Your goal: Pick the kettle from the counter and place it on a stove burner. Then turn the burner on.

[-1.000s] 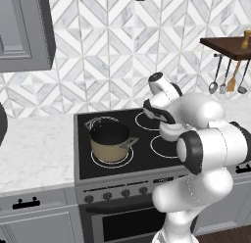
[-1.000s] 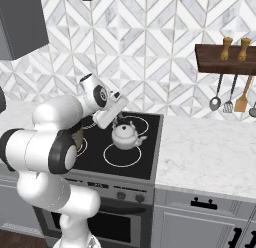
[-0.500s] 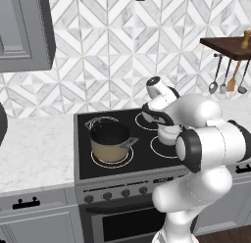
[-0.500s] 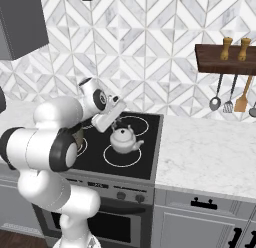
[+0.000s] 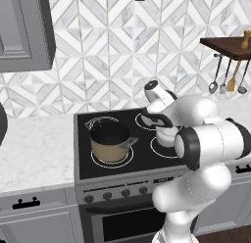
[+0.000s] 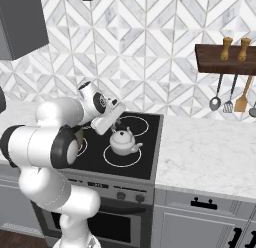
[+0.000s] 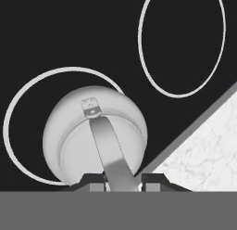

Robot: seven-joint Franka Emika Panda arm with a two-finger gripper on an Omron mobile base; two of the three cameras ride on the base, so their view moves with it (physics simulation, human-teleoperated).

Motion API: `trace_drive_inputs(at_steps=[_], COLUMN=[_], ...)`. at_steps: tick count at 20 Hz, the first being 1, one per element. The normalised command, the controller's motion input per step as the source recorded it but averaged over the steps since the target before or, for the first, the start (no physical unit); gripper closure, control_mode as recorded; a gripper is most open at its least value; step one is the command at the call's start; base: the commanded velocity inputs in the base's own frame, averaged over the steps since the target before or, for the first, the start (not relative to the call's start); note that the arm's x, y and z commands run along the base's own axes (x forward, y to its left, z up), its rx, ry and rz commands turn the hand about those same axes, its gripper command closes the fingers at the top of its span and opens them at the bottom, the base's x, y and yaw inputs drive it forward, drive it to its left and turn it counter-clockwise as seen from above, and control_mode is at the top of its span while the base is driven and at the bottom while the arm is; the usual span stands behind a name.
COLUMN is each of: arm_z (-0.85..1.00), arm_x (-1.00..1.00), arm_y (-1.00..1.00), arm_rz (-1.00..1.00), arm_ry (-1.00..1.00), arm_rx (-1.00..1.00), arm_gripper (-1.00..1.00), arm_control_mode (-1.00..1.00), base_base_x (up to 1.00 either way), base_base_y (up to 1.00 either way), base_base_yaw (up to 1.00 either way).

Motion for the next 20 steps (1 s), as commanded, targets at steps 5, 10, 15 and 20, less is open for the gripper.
trace_drive_inputs(at_steps=[5, 10, 15, 20], arm_z=[-0.27, -0.02, 0.0, -0.11], arm_x=[0.0, -0.08, -0.38, -0.08], arm_y=[0.03, 0.0, 0.0, -0.02], arm_rz=[0.0, 0.0, 0.0, 0.0], arm_ry=[0.01, 0.04, 0.0, 0.07], arm_rx=[-0.01, 0.0, 0.0, -0.01], arm_gripper=[1.0, 1.0, 1.0, 1.0], arm_control_mode=[-1.0, -1.0, -1.0, -1.0], base_base_x=[0.0, 0.0, 0.0, 0.0], base_base_y=[0.0, 0.0, 0.0, 0.0], base_base_yaw=[0.0, 0.0, 0.0, 0.0])
